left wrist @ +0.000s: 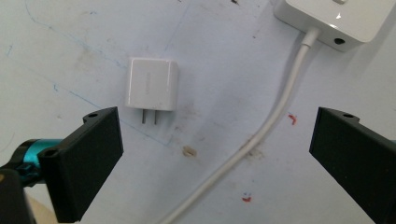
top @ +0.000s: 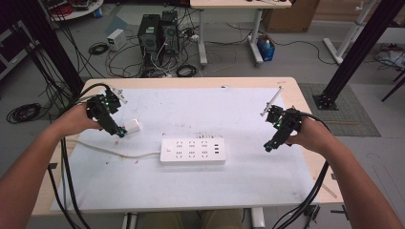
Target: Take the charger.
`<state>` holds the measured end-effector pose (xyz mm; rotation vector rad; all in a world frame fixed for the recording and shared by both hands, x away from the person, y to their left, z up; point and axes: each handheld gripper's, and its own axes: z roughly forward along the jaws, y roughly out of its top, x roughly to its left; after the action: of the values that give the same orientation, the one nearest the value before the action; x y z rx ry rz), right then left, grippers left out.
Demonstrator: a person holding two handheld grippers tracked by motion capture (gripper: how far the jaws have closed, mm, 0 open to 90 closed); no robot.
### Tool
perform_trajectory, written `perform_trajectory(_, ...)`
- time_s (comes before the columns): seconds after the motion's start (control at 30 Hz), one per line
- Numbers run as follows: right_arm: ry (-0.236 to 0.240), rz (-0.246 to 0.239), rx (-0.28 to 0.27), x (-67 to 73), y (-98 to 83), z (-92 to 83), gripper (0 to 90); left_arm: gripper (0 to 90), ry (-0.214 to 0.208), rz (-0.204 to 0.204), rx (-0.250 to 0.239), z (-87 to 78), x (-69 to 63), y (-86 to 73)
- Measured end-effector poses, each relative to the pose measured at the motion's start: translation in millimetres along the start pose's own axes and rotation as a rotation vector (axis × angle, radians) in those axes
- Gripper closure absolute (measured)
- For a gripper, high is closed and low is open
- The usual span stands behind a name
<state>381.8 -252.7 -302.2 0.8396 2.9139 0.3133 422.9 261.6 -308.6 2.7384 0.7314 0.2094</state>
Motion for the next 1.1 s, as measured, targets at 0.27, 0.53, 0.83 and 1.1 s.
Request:
perform_trajectory(0.27, -0.004, -0.001, -0.002, -0.5, 11.3, -1.4, 11.4, 2.7, 0.0, 0.012, 0.0, 17.6, 17.4, 0.6)
perform_trajectory(0.53, -0.002, 0.02, 0.023, -3.0, 20.0, 1.4, 11.5, 2.7, -0.004, 0.017, 0.016, 42.2, 36.0, -1.5)
perform_trajectory(0.83, -0.006, 0.019, 0.04, -3.3, 21.6, 4.1, 11.5, 2.7, -0.024, 0.048, 0.038, 65.6, 41.7, -3.1)
perform_trajectory(1.1, -0.013, 0.012, 0.039, -4.4, 19.0, 4.0, 11.5, 2.7, -0.003, 0.041, 0.033, 78.9, 45.4, -6.0)
